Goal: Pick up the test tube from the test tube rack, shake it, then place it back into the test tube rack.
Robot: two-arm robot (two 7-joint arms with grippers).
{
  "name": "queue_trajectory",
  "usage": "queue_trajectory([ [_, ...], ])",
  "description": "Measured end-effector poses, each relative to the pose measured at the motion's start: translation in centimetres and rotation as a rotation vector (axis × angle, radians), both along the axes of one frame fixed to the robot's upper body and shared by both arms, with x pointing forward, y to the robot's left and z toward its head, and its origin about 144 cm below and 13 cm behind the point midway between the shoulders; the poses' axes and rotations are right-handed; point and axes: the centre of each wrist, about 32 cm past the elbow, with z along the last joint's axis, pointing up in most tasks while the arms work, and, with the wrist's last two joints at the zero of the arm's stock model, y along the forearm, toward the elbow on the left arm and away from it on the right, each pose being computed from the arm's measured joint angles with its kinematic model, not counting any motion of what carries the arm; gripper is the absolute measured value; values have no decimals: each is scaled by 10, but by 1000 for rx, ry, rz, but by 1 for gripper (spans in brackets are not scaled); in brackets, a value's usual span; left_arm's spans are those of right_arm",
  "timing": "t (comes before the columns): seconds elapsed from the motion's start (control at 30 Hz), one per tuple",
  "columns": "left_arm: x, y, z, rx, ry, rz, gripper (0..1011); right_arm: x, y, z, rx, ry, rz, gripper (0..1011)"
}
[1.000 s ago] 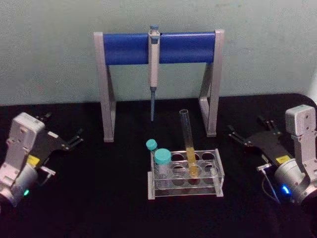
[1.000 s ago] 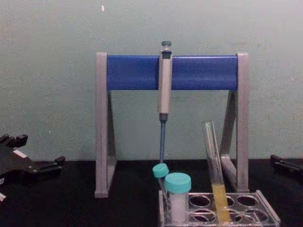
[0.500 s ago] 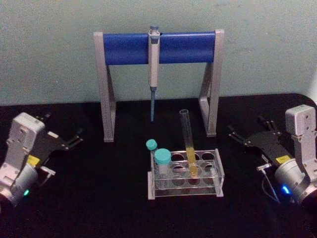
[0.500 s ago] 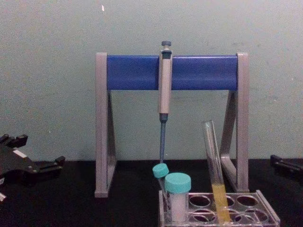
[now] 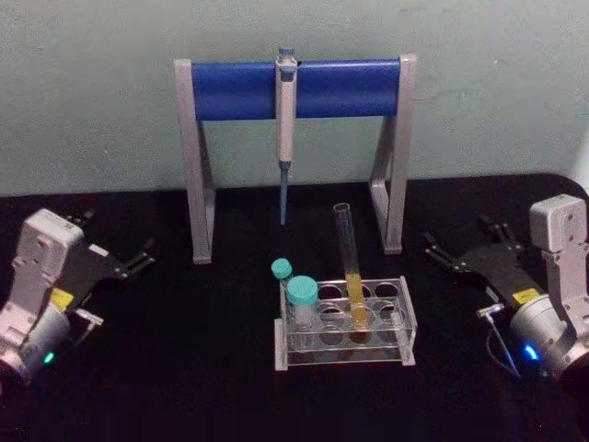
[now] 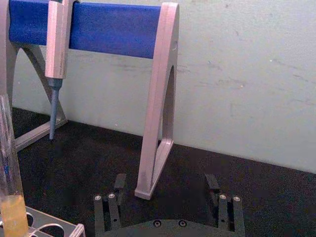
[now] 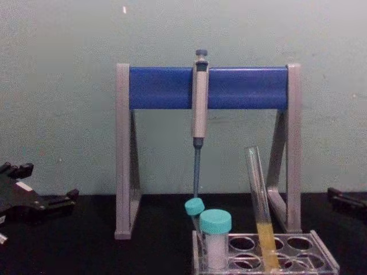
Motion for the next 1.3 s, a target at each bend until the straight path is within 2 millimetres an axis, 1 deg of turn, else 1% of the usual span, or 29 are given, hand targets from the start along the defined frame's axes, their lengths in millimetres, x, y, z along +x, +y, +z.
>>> queue_trajectory([
  [1.3, 0, 0, 0, 0, 0, 0, 1001, 0, 0, 0, 0, 0, 0, 1000],
])
